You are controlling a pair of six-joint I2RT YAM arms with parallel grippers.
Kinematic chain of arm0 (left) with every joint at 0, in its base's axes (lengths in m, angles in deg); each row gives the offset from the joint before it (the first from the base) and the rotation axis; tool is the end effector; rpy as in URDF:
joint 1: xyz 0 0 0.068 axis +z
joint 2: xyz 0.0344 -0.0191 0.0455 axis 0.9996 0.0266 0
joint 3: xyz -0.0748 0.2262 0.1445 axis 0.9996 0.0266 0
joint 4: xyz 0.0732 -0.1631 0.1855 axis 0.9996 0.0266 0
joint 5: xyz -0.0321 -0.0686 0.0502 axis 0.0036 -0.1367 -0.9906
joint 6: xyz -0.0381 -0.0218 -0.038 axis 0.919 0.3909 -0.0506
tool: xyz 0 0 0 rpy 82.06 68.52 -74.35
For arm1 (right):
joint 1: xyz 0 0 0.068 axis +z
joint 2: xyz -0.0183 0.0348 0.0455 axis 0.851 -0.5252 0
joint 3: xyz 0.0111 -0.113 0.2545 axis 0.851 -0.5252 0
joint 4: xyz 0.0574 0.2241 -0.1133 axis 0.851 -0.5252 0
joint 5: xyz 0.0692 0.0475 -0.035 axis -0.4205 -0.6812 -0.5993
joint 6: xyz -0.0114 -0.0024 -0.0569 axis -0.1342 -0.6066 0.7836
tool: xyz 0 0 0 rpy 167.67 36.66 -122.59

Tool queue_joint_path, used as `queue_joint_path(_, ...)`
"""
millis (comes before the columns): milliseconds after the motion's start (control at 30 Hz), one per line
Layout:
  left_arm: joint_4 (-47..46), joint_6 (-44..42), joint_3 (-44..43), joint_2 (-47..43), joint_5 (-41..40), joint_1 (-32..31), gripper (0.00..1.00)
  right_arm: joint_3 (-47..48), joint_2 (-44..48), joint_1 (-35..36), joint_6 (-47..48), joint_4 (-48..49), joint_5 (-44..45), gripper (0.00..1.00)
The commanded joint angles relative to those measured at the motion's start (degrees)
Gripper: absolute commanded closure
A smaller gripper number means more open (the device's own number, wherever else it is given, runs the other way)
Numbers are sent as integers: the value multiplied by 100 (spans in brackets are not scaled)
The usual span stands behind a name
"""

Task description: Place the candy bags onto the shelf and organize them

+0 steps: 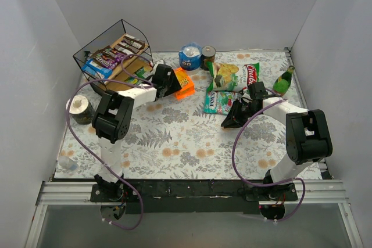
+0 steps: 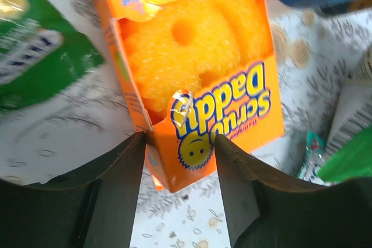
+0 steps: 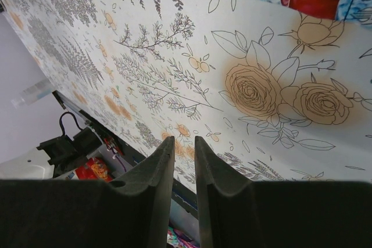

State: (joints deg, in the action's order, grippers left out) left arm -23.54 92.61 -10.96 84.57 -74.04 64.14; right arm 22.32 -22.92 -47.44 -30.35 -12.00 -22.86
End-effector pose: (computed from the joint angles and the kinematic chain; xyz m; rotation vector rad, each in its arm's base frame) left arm 0.4138 -0.1825 0.1708 -1.1610 2.1455 -0.7692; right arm 0.2901 0.0798 0.1687 0.3055 2.7769 1.0260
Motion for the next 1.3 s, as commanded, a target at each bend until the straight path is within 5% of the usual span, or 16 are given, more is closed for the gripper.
queue_joint_path(0,3,-50,216,-291,162,-238,51,4,92,-33,51,-14,-41,72)
queue_joint_path(333,108,740,516,-1303,-990,8,30,13,75,-41,95,-40,-68,73)
queue_joint_path(533,1301,1671,156,-1312,-1849,236,16,-4,57,-41,103,-23,-94,72)
queue_joint_path(733,2112,3359,619,-1541,-1888,561,19,-13,48,-41,112,-31,-103,73)
queue_joint_path(1267,-452,3580,2353,-1691,-1518,1010,31,-22,4,-41,130,-84,-50,73)
